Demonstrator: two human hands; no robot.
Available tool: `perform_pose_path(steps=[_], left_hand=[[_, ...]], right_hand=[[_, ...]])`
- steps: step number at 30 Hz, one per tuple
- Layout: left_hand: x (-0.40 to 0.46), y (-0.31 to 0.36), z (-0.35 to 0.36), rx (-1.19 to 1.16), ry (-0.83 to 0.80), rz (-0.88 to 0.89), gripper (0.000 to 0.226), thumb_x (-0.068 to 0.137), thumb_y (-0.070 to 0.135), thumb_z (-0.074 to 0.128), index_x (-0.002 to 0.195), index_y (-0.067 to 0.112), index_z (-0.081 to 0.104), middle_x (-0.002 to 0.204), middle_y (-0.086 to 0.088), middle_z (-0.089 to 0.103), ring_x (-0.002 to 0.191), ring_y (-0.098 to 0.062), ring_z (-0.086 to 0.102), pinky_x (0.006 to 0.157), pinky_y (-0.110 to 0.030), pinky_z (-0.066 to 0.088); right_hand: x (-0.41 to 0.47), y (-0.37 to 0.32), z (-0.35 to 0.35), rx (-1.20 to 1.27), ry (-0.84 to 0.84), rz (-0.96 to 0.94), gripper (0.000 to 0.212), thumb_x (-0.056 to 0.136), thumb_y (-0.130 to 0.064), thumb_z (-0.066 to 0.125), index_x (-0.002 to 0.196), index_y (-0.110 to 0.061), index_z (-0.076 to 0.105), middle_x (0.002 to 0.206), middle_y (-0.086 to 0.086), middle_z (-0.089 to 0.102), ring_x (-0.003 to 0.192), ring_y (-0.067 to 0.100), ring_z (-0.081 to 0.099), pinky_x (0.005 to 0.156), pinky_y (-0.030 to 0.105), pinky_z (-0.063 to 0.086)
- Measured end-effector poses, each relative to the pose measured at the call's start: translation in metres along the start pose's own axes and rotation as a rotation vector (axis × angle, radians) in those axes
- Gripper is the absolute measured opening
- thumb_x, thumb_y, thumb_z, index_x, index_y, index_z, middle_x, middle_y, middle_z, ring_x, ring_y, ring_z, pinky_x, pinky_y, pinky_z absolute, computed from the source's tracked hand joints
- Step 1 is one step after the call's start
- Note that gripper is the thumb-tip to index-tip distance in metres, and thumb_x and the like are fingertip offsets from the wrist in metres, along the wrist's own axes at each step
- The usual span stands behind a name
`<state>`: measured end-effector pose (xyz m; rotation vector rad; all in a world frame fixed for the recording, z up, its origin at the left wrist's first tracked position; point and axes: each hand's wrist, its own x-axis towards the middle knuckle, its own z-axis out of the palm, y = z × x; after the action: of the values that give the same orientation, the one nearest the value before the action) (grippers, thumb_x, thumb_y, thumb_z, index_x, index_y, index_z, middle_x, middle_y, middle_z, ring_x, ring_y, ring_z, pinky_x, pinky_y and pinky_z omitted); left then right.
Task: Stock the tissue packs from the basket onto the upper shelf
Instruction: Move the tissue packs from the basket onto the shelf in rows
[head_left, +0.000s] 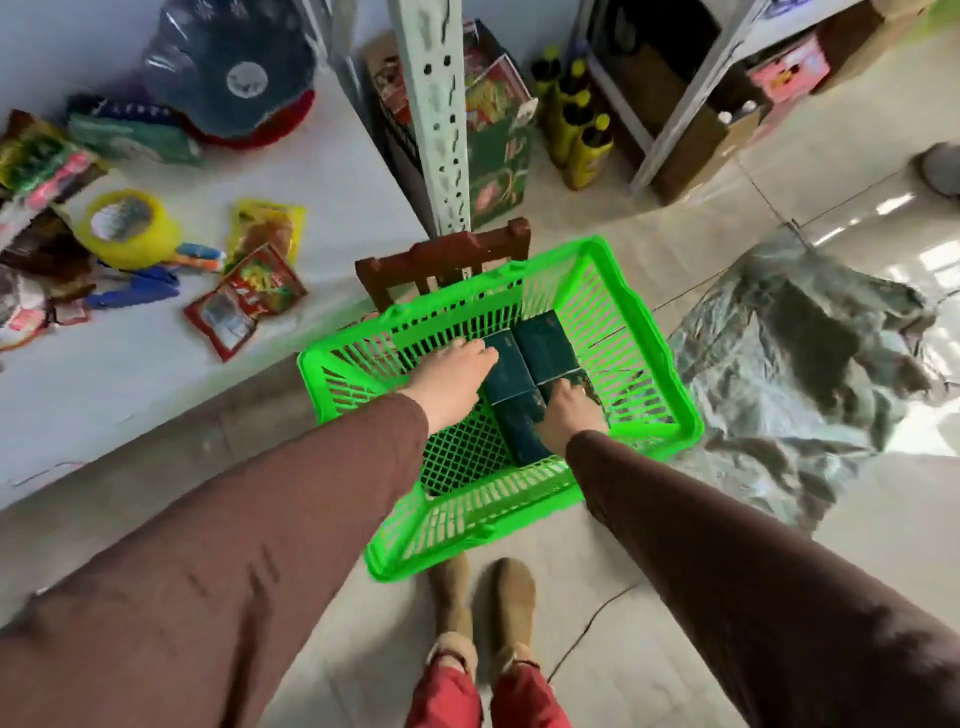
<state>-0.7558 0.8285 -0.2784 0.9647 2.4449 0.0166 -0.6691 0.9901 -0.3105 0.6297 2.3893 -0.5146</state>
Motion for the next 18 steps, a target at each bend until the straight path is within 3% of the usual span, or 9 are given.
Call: perform_pose_path(steps=[4,9,13,15,18], left_hand=[[0.073,-0.009,0.048,0.106,-0.019,0.012,0.056,0.082,-0.010,0.055,0.133,0.010,0.044,0.130,-0.011,0.049,0.119,-0.032,0.049,0.091,-0.046,0.049],[0.139,-0.018,0.093,0.350,-0.002,0.147,0.070,0.087,-0.011,0.045,0.151,0.006,0.023,0.148,-0.015,0.035,0.134,-0.030,0.038,0.102,-0.041,0.044],[0.162,-0.025,0.111,0.437,-0.073,0.223,0.070,0.091,-0.011,0.039,0.154,0.006,0.013,0.158,-0.014,0.018,0.144,-0.031,0.024,0.114,-0.042,0.031],[0.167,-0.029,0.113,0.454,-0.088,0.245,0.075,0.090,-0.012,0.042,0.155,0.006,0.009,0.162,-0.014,0.006,0.147,-0.032,0.016,0.118,-0.044,0.024],[0.167,-0.028,0.122,0.552,-0.093,0.306,0.072,0.085,-0.009,0.049,0.150,0.004,0.021,0.149,-0.016,0.031,0.135,-0.032,0.032,0.103,-0.041,0.040]], right_hand=[[0.053,0.014,0.069,0.059,-0.021,0.175,0.042,0.092,-0.022,0.054,0.130,-0.007,0.042,0.134,0.015,0.047,0.127,0.032,0.050,0.100,0.037,0.044],[0.096,0.017,0.137,0.100,0.105,0.337,0.029,0.100,-0.015,0.038,0.126,-0.011,0.047,0.127,0.009,0.050,0.122,0.028,0.050,0.092,0.039,0.047],[0.118,0.015,0.159,0.047,0.195,0.326,0.027,0.099,-0.015,0.035,0.124,-0.008,0.045,0.124,0.014,0.053,0.113,0.032,0.053,0.088,0.040,0.045],[0.125,0.017,0.164,0.028,0.157,0.344,0.029,0.097,-0.020,0.041,0.125,-0.010,0.043,0.122,0.015,0.056,0.112,0.033,0.052,0.086,0.040,0.043],[0.121,0.024,0.171,-0.040,0.035,0.370,0.049,0.084,-0.033,0.065,0.121,-0.015,0.039,0.116,0.010,0.063,0.113,0.029,0.047,0.083,0.038,0.042]])
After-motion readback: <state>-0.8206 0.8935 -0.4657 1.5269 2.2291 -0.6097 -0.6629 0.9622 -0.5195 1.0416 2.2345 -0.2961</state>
